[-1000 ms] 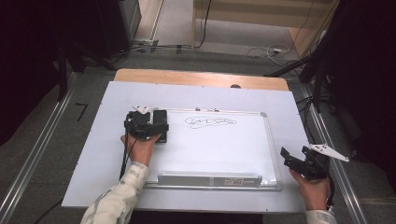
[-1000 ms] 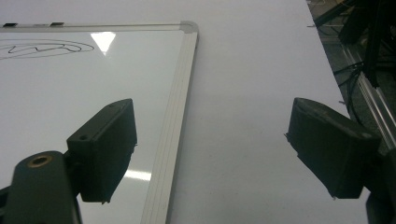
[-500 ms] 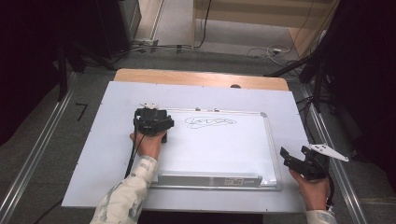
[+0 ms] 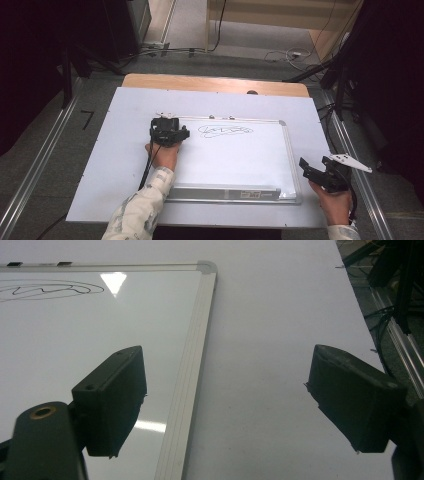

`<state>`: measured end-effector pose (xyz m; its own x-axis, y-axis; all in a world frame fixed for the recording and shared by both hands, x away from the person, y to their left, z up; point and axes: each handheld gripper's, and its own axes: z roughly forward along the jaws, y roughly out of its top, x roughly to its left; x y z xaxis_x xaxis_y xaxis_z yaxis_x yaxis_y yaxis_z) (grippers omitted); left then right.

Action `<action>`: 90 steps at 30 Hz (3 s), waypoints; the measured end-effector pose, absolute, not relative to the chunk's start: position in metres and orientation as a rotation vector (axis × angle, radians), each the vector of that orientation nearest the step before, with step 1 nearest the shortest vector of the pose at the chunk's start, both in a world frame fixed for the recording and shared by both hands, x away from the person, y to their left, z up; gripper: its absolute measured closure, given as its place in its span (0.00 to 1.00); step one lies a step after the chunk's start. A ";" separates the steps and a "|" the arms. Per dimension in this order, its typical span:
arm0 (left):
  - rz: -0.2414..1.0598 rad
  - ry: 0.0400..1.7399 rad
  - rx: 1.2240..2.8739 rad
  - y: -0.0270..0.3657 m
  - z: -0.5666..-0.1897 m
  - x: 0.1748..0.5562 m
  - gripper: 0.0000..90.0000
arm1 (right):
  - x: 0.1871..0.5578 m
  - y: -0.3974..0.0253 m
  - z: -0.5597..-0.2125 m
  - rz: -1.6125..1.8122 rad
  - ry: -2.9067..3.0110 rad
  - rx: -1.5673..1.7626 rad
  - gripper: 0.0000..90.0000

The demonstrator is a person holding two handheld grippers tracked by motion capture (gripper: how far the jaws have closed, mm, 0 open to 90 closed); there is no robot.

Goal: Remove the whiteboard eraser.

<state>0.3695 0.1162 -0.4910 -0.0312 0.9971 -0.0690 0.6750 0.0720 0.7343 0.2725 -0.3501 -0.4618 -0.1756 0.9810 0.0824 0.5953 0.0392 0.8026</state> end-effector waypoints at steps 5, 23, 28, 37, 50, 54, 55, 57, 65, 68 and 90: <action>0.754 1.766 1.706 0.117 -0.498 0.373 0.32 | 0.272 -0.350 -0.462 1.001 1.820 1.582 0.16; 0.754 1.739 1.689 0.117 -0.501 0.377 0.26 | 0.274 -0.349 -0.464 0.986 1.829 1.587 0.16; 0.735 1.714 1.739 0.113 -0.501 0.378 0.13 | 0.274 -0.348 -0.464 0.988 1.828 1.586 0.16; 0.781 1.736 1.713 0.115 -0.501 0.378 0.29 | 0.274 -0.348 -0.465 0.984 1.831 1.587 0.16; 0.762 1.721 1.705 0.118 -0.499 0.379 0.44 | 0.275 -0.348 -0.465 0.977 1.831 1.588 0.16; 0.747 1.720 1.699 0.119 -0.499 0.379 0.44 | 0.274 -0.348 -0.465 0.980 1.828 1.590 0.16; 0.746 1.720 1.697 0.119 -0.499 0.379 0.44 | 0.274 -0.348 -0.465 0.980 1.828 1.590 0.16; 0.746 1.726 1.690 0.119 -0.499 0.379 0.44 | 0.274 -0.348 -0.465 0.981 1.829 1.590 0.16; 0.735 1.713 1.699 0.120 -0.498 0.379 0.45 | 0.275 -0.348 -0.465 0.978 1.827 1.591 0.16; 0.732 1.701 1.710 0.120 -0.498 0.379 0.45 | 0.274 -0.349 -0.465 0.982 1.826 1.592 0.16; 0.709 1.606 1.702 0.119 -0.469 0.363 0.45 | 0.270 -0.351 -0.463 0.986 1.811 1.602 0.16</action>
<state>0.3631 0.1193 -0.4685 0.0891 0.9939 -0.0646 0.6218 -0.0049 0.7832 0.2699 -0.3514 -0.4635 -0.1617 0.9835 0.0806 0.6015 0.0334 0.7982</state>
